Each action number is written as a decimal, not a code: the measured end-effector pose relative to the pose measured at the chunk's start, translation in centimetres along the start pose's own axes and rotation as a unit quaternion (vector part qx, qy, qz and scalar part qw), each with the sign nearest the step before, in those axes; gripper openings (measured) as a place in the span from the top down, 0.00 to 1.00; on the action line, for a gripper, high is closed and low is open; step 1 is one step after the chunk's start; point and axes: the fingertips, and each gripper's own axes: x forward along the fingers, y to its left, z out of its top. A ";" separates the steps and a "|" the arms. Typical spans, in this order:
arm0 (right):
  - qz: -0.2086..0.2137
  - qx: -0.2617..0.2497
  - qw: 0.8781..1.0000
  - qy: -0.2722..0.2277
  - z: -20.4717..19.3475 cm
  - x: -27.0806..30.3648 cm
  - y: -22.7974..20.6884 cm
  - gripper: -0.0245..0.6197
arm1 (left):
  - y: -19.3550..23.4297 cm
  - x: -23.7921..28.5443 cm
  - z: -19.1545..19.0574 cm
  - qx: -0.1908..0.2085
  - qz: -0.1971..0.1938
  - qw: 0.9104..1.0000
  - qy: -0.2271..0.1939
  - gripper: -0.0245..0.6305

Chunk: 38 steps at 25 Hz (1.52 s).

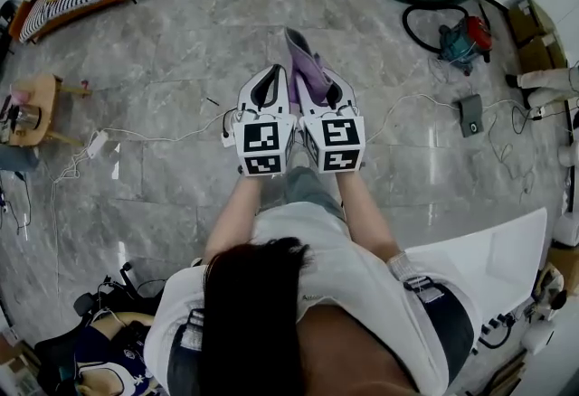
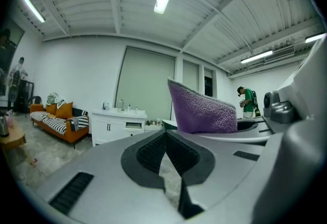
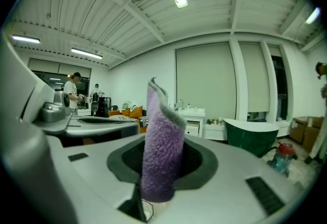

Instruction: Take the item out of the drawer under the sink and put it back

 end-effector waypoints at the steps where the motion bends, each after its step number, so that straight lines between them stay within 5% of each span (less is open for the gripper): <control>1: 0.002 0.000 1.000 0.000 0.2 0.6 -0.7 0.77 | -0.1 0.9 0.2 -0.002 0.001 1.000 0.000 0.96; 19: 0.030 0.009 0.999 0.009 1.8 9.4 -11.5 0.77 | -1.2 14.2 2.1 0.002 0.037 0.999 0.003 0.96; 38: 0.019 0.009 1.000 0.018 2.7 18.2 -14.7 0.77 | 3.5 22.2 2.1 -0.002 0.043 0.999 0.005 0.96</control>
